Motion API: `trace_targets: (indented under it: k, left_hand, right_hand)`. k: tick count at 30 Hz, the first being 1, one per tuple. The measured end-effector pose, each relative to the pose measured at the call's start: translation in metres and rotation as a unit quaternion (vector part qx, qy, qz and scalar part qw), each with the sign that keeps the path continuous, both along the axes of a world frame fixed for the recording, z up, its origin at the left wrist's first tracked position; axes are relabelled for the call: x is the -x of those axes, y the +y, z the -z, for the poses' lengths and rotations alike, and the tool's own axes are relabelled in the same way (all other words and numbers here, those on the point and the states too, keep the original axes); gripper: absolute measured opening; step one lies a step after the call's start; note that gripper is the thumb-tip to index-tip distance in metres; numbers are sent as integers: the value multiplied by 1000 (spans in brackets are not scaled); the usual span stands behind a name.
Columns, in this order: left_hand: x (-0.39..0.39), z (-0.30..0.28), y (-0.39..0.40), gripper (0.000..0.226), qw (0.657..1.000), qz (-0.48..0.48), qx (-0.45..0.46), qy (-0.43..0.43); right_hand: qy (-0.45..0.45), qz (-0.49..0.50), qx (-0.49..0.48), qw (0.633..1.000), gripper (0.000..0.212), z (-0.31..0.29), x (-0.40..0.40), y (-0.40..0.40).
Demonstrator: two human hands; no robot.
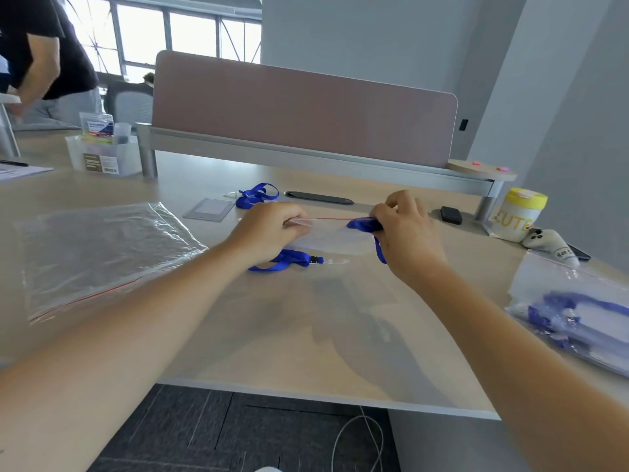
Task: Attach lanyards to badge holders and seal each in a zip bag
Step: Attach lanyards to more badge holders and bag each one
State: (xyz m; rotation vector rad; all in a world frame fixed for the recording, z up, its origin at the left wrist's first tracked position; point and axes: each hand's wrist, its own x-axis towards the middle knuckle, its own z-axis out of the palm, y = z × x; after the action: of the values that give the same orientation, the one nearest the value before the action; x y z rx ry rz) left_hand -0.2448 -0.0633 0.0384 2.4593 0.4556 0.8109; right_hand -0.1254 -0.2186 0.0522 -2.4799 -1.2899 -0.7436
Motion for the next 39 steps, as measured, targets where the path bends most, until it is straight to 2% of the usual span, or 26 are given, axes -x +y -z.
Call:
trace_targets:
  k: [3,6,9,13,18,20,23,26,33,39]
  left_hand:
    - [-5,-3,-5,20,1000,18,1,-1]
    - [-9,-4,-7,23,1000,25,2,-2]
    - [-10,-3,-7,22,1000,19,0,-15]
    - [-9,-4,-8,19,998,30,33,-44]
    - [-12,-9,-15,20,994,65,54,-65]
    - [-15,-10,-13,20,992,77,71,-71]
    - [-18,-10,-11,21,987,87,103,-87]
    - [-21,-9,-11,18,976,86,157,-122]
    - [-19,-13,-16,14,960,70,208,-175]
    - [-17,-16,-15,13,950,76,245,-179]
  right_hand:
    - [-51,-7,69,996,28,-5,5,4]
    - [-30,-25,83,996,27,-9,8,7]
    - [44,-43,17,998,25,-15,10,4]
    - [68,-101,-53,991,21,-13,13,1]
    - [92,-153,-97,979,32,-14,15,10]
    - [149,-158,-144,965,34,-16,16,11]
    - [215,-175,-226,934,16,-18,20,9]
    - [205,-180,-208,939,12,-16,21,8]
    - [117,-126,-108,979,33,-10,12,8]
    - [96,-99,-105,985,27,-8,8,9]
